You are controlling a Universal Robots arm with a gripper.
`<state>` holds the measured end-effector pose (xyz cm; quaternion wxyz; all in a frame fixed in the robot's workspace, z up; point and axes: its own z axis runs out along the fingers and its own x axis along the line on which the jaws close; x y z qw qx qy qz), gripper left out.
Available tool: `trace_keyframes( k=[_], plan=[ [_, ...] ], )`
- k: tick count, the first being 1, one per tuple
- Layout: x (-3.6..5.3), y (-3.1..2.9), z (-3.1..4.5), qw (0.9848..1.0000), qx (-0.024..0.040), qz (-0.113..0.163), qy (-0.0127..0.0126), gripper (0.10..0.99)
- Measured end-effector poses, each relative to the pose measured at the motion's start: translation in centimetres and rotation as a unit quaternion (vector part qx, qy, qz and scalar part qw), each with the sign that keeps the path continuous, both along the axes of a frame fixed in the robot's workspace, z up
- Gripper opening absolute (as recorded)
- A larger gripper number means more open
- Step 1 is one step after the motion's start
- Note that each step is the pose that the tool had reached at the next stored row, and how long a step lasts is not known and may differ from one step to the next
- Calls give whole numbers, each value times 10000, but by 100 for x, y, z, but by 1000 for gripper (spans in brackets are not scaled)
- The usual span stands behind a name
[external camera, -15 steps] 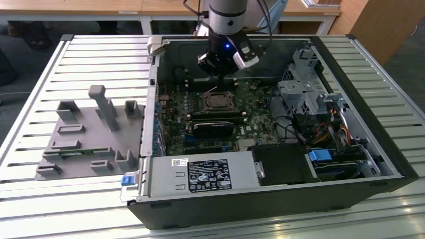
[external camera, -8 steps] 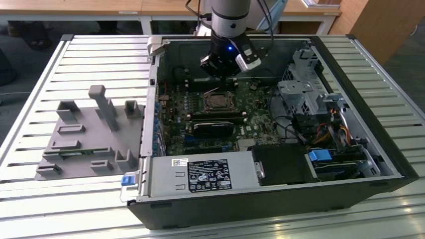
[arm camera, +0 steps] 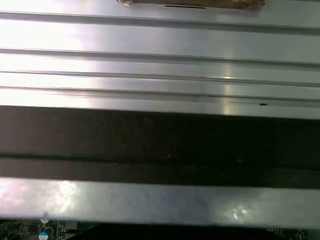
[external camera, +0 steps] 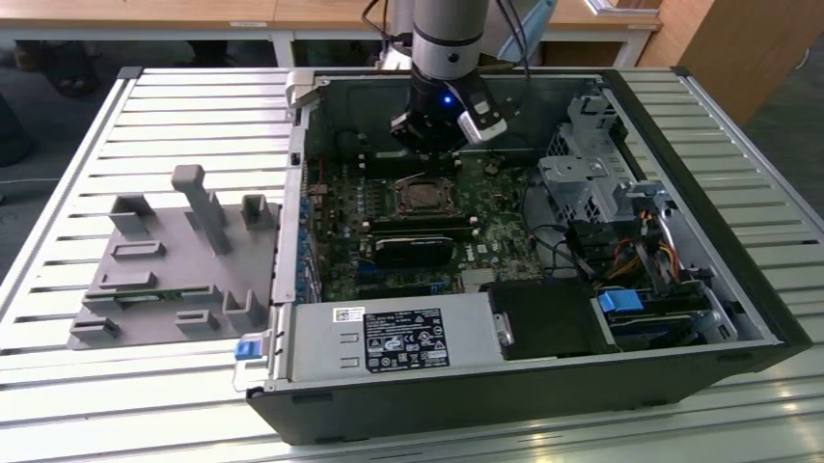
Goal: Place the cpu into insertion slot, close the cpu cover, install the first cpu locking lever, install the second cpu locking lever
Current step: 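Install the first cpu locking lever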
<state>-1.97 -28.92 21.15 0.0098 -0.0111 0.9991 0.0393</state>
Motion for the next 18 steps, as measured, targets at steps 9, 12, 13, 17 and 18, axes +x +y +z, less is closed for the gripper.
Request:
trace_keyframes(
  k=[9, 12, 13, 17, 18],
  plan=[
    [20, 2, -97, 10000, 0, 1, 1, 106],
    [25, 3, -103, 10000, -1, 0, 2, 106],
    [26, 3, -105, 10000, -2, 0, 1, 106],
    [28, 7, -110, 10000, -6, 1, 0, 106],
    [28, 8, -112, 10000, -12, 1, 0, 106]
  ],
)
